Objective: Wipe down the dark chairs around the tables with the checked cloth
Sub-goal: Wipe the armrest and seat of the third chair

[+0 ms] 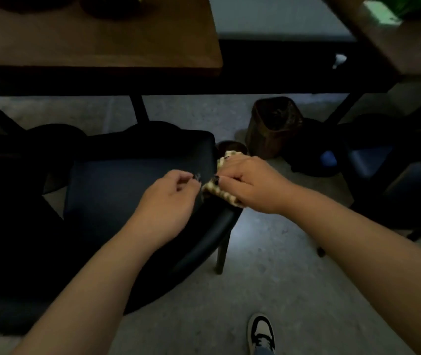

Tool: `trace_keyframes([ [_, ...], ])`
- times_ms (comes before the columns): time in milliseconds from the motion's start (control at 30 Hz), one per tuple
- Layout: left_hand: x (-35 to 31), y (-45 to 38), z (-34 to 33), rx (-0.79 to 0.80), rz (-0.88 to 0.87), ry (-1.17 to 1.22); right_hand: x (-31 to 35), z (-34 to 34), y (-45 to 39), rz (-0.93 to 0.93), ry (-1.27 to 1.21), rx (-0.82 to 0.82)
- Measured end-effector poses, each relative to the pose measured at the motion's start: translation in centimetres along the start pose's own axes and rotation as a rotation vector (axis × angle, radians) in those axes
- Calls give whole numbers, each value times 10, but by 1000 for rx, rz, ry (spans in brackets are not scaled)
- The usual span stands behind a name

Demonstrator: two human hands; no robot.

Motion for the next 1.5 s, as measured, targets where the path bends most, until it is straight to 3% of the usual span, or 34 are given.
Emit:
trace_keyframes([
  [133, 22, 58, 38, 131, -154, -360, 36, 0, 23, -89, 58, -69],
  [233, 36, 80, 51, 76, -205, -558, 64, -14, 36, -155, 119, -191],
  [300, 39, 81, 49, 41, -256, -589, 83, -27, 45, -89, 176, -261],
  [433, 42, 76, 45, 53, -296, -589, 71, -14, 37, -84, 230, -81],
  [567, 57, 83, 92, 236, -379, -804, 37, 4, 19, -119, 180, 2],
  [633, 72, 86, 133, 273, -364, -912, 38, -1, 20, -92, 167, -8],
  [733, 94, 89, 167, 175, -353, -893, 52, -7, 26, -161, 109, -86],
  [833, 99, 84, 165, 143, -369, -917, 80, -19, 35, -33, 131, -129],
  [1033, 99, 77, 167, 235, -391, -966, 58, 11, 17, 49, 252, 265],
  [1200, 99, 77, 168, 197, -407, -959, 62, -2, 19, 41, 219, 139],
  [1500, 96, 79, 166, 179, -349, -1022, 154, -60, 47, 118, 214, -251],
])
Point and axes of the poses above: each hand's wrist, its own y-axis away from the middle knuckle, its own z-axis out of the back of the hand, x = y × z, the point moved 1 cm from there along -y, towards the middle knuckle, and after that the axes turned 4 degrees about y, right-handed, at the moved point
